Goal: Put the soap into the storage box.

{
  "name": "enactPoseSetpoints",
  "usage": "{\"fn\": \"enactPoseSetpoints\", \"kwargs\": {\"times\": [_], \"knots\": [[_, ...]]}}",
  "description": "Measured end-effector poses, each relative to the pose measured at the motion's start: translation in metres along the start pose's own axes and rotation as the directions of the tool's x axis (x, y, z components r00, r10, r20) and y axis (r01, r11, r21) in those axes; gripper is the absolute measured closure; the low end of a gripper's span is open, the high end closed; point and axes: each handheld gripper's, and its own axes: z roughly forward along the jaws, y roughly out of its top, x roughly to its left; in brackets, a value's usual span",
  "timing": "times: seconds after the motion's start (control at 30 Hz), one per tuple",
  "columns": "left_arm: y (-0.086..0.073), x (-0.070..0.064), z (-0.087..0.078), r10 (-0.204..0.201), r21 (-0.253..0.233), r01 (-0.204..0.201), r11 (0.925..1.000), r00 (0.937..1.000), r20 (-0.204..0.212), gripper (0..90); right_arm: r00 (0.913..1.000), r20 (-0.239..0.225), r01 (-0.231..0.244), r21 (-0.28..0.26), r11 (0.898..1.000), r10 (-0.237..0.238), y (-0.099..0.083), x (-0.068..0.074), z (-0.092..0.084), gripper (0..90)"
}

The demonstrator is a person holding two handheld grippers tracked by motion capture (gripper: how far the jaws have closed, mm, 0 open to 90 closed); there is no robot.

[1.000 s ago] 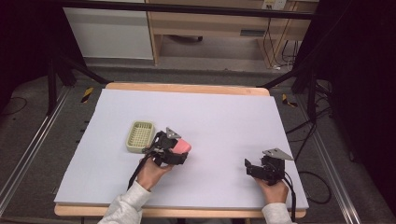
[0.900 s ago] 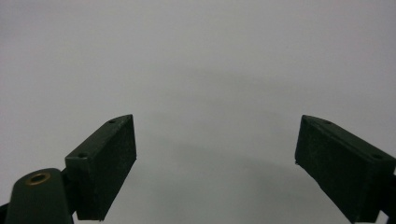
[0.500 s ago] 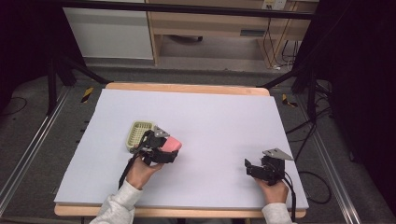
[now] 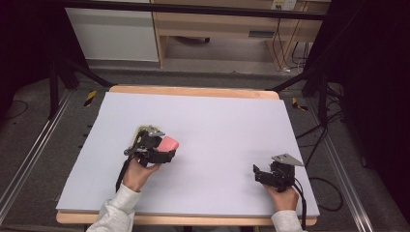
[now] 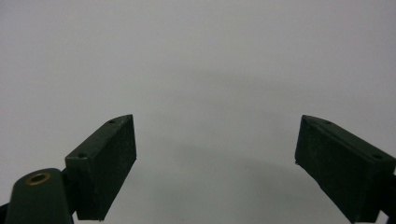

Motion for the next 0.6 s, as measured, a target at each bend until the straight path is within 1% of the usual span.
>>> {"fn": "enactPoseSetpoints", "kwargs": {"times": [0.27, 0.5, 0.6], "knots": [[0.000, 0.012, -0.004, -0.022, -0.010, 0.022, 0.9997, 0.9989, -0.041, 37.1, 1.0000, 0.003, 0.001, -0.002, 1.000, -0.001, 0.000, 0.000, 0.000, 12.9], [0.000, 0.024, -0.006, -0.056, -0.027, 0.055, 0.9981, 0.9966, -0.061, 37.1, 1.0000, -0.002, 0.004, -0.004, 1.000, -0.004, 0.000, 0.001, 0.000, 12.8], [0.000, 0.029, -0.005, -0.063, -0.021, 0.061, 0.9979, 0.9956, -0.070, 37.1, 1.0000, -0.003, 0.006, -0.004, 1.000, -0.006, 0.000, 0.001, 0.000, 12.9]]}}
